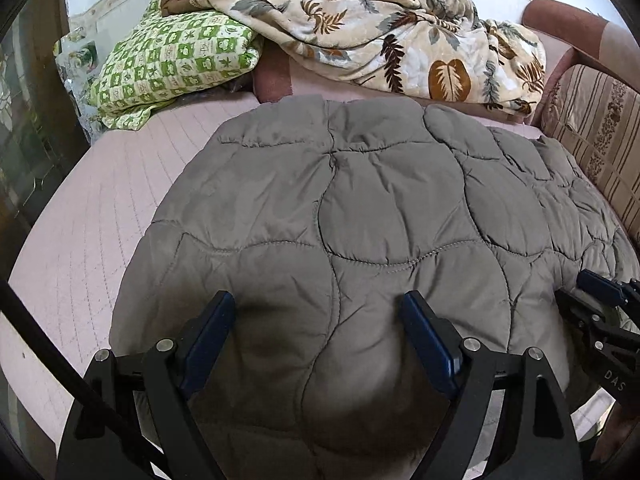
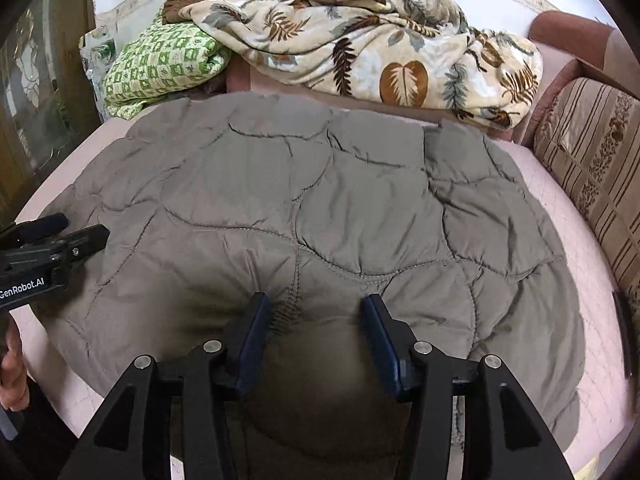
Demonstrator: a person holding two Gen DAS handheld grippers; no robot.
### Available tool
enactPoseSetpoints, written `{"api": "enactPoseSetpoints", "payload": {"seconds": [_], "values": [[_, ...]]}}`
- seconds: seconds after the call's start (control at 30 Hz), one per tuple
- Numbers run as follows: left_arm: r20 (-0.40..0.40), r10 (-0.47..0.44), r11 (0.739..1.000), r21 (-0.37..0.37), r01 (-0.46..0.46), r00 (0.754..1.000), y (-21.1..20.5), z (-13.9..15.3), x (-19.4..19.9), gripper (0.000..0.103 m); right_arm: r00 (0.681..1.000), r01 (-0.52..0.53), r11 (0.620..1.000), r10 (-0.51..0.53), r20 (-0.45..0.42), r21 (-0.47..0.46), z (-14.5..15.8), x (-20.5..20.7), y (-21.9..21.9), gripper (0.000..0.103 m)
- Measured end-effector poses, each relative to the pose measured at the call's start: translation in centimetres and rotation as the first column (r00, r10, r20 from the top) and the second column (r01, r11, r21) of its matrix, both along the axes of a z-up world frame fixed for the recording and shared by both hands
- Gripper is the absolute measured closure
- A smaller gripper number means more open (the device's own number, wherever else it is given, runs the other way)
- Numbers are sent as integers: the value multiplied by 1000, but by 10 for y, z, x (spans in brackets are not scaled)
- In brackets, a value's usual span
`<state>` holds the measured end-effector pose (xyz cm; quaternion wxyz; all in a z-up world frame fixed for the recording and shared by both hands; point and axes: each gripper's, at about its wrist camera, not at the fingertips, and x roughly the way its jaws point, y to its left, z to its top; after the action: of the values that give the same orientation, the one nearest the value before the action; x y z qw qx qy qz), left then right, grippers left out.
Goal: Fold large clothes
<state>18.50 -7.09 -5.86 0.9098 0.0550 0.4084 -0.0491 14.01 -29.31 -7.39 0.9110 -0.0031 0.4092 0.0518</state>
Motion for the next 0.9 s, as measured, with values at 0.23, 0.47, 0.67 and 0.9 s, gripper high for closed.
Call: {"api": "enactPoseSetpoints", "payload": {"seconds": [0.23, 0.47, 0.67, 0.9], "values": [[25, 7, 1000, -1, -7, 1000, 0, 2, 0, 18, 1000, -3, 1000, 3, 3, -9, -1, 2, 2, 49], [233, 33, 999, -5, -32, 972, 3, 45, -76, 17, 967, 99, 995, -99, 235, 13, 52, -59, -3, 21], [321, 41, 999, -25, -35, 946, 17, 61, -162, 13, 877, 170, 984, -176, 447, 55, 84, -172, 23, 8], [359, -4, 1000, 4, 3, 933, 28, 83, -222, 7, 839, 127, 991, -133, 528, 48, 114, -251, 45, 4]]}}
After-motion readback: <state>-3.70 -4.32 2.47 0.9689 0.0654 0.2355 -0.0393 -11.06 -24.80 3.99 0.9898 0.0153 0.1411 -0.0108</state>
